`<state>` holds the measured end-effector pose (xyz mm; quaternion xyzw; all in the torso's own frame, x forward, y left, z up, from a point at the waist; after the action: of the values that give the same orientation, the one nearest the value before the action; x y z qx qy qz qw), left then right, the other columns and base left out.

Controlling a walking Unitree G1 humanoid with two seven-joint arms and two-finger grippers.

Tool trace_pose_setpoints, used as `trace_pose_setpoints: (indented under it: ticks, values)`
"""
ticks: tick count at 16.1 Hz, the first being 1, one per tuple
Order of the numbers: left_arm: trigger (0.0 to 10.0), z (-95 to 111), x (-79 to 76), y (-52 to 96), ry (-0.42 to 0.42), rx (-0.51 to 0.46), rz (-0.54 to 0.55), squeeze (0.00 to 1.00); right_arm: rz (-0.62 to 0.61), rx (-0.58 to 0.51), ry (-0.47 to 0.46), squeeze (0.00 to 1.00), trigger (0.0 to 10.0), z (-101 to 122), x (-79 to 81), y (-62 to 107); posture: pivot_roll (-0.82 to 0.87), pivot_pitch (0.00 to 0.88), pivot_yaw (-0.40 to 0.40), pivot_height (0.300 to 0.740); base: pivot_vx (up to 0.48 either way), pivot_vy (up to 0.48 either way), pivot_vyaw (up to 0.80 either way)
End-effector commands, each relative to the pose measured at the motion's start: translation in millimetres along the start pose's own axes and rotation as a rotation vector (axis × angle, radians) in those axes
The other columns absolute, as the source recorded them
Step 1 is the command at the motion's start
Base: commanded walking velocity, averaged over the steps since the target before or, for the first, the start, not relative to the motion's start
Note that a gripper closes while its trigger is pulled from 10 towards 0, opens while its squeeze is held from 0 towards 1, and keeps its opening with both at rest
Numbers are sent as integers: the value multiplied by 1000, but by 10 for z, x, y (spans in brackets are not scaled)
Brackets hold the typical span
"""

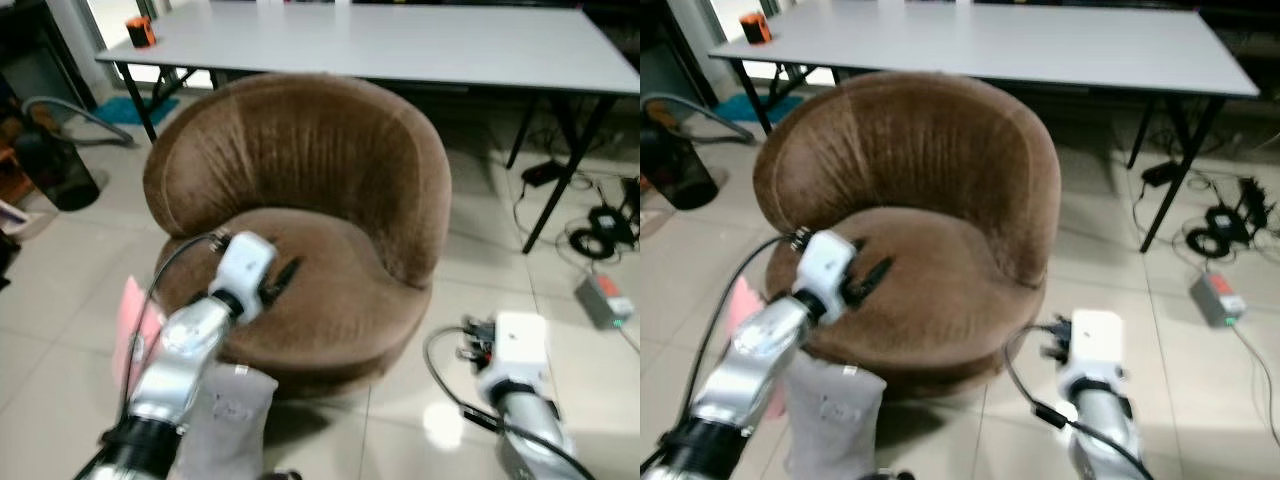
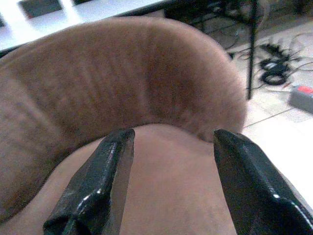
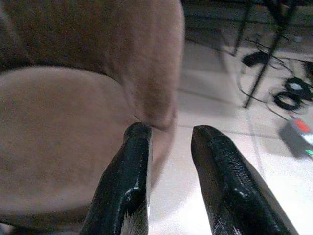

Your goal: Move the pillow to the sofa from floor

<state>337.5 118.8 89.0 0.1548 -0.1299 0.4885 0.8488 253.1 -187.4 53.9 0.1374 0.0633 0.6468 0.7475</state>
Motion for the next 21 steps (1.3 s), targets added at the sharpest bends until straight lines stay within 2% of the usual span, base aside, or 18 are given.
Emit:
trace_pose_setpoints:
  ticks: [1, 5, 9, 12, 18, 21]
  values:
    - [10000, 39, -8, 7, 9, -15, 8, 0, -27, 19, 4, 0, 10000, -22, -95, 10, 11, 32, 30, 740, -420, 0, 0]
    - [10000, 37, -5, 5, 11, -12, 14, 0, -31, 21, 11, 0, 10000, -13, -135, 7, 9, 37, 28, 740, -415, 0, 0]
    - [10000, 58, 13, 4, 23, -22, 34, 0, 38, 36, 54, 0, 10000, -19, -23, 20, 8, 39, 25, 740, -71, 0, 502]
    - [10000, 110, 128, 18, 8, -48, 92, 0, 84, 40, 76, 0, 10000, -23, 63, -5, 16, 41, 10, 740, 0, 0, 800]
    - [10000, 101, 170, 38, 19, -47, 113, 0, 93, 39, 86, 0, 10000, -7, 81, -45, 20, 32, 2, 740, 325, 0, 800]
    - [10000, 97, 148, 25, 14, -46, 95, 0, 32, 30, 38, 0, 10000, -11, 2, -50, 20, 22, 5, 740, 347, 0, 163]
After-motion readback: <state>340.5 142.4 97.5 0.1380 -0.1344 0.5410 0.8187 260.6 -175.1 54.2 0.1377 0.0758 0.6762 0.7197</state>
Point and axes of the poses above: a point about 5 cm out from each wrist's last joint towards the gripper, its own y axis pointing back from the gripper into the wrist, its own z axis along the axis of the wrist's last joint, x = y × z, the point moved 5 cm from there along -y, pointing out of the wrist towards the gripper, and after that the axes turned 10 degrees about -y, right-handed, at the moved point
